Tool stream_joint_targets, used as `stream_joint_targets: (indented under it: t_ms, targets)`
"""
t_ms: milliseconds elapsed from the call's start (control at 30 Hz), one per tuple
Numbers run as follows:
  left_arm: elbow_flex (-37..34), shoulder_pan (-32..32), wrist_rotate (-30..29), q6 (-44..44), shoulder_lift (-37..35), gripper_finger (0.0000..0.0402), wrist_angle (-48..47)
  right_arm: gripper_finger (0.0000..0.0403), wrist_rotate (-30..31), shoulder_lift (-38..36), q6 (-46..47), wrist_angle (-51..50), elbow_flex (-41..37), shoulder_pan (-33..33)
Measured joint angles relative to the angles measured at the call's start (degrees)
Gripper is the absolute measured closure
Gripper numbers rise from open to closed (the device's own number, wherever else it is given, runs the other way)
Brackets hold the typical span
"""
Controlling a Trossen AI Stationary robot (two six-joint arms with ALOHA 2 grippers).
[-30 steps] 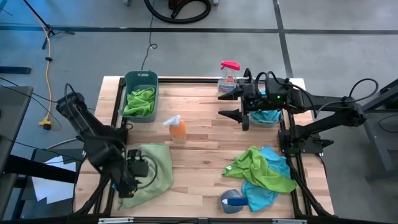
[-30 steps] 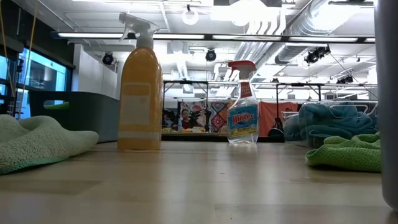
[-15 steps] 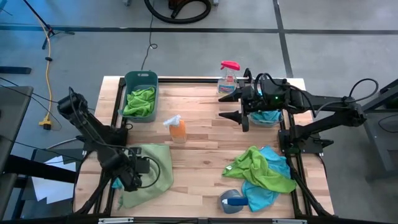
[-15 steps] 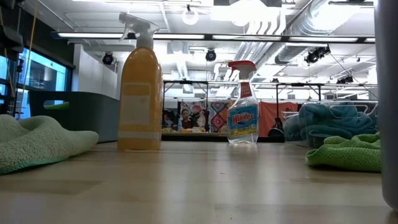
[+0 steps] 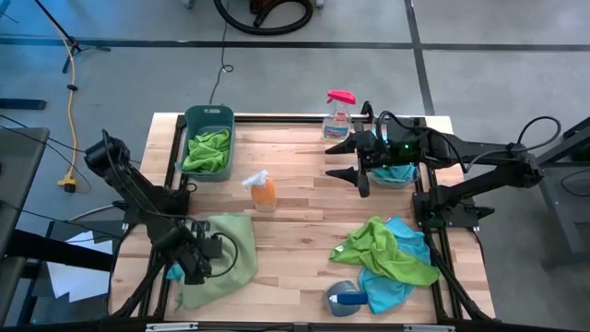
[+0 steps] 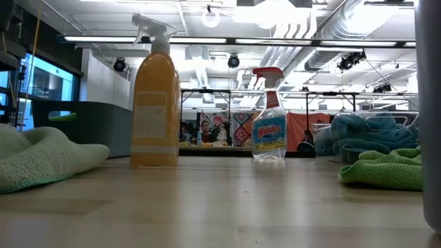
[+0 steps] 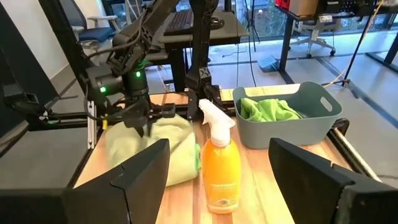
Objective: Sort microfiber towel by color & place in baskets
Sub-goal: Put the light green microfiber towel into the green bin
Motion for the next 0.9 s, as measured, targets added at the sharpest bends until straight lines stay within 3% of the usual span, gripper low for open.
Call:
stream_joint_targets:
  t_ms: [67,233,533,900]
  targets:
    - [0.00,0.37,0.80,-1.14,-0.76,0.0387,1.30,0.0132,0.00,0.00,-0.46,0.02,0.00,0.00]
    - [3.79,1.48,2.41,-2.67,-5.01,0.0397,-0.71,0.0132,-0.01,0.00,-0.50,0.02,0.00,0.01]
    - [19.91,4.43,-0.14,2.13,-16.08,0.0401,-12.01,0.0132,0.00,0.00,-0.58,0.04,0.00,0.00]
    - [31.61,9.22,-0.05,-0.77,-21.33,0.0401,-11.62,0.0132,0.00,0.00,-0.41,0.15,0.00,0.00]
